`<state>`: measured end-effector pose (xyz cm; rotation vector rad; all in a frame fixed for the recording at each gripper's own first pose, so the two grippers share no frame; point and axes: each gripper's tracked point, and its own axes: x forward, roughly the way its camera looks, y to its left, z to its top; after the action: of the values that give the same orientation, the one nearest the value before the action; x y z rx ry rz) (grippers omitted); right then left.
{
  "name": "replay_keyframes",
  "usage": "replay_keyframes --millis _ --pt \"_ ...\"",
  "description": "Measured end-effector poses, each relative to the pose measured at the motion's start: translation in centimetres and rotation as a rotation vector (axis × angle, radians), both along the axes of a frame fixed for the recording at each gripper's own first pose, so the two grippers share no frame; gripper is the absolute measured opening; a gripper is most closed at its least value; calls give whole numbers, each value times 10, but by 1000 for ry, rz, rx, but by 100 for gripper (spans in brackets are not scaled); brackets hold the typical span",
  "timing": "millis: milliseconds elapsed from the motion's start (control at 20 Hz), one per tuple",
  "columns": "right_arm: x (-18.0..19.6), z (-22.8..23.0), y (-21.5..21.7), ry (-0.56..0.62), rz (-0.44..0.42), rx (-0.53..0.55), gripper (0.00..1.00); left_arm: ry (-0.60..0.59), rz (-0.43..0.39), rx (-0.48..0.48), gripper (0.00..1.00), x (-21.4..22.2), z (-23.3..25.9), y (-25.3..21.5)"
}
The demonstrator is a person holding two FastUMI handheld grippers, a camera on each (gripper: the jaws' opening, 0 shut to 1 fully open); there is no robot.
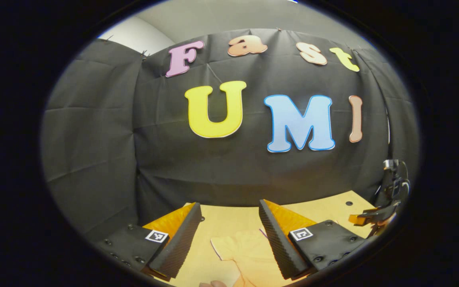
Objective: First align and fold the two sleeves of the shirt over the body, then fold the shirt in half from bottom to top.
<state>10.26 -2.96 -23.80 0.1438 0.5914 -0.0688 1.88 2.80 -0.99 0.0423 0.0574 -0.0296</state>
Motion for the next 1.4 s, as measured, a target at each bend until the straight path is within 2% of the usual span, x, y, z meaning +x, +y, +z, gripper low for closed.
replay_keyframes --millis 450,800,900,950,1000,1100,1150,1200,1250,1350,1400 --pt "35 -104 -17 225 -24 19 96 32 49 22 95 7 -8 11" --pt "39 -137 -19 307 -32 43 95 54 82 25 94 12 -14 15" --pt "38 -142 -18 323 -26 45 87 55 85 26 94 14 -14 11" --pt "42 -140 -19 305 -21 48 78 57 86 26 94 14 -15 10" --pt "41 -142 -16 312 -15 51 75 59 86 26 94 15 -16 9" --pt "43 -143 -15 310 -6 51 50 61 84 22 95 15 -16 6" --pt "46 -145 -15 306 -1 51 48 61 85 19 95 15 -16 6" --pt "43 -146 -13 309 -6 66 41 62 85 17 95 16 -15 5" --pt "43 -145 -13 312 -9 73 19 62 85 17 96 15 -16 4" --pt "45 -142 -19 311 -18 62 20 64 85 15 95 15 -17 5" --pt "44 -139 -21 304 -28 57 10 65 86 18 94 16 -17 5"
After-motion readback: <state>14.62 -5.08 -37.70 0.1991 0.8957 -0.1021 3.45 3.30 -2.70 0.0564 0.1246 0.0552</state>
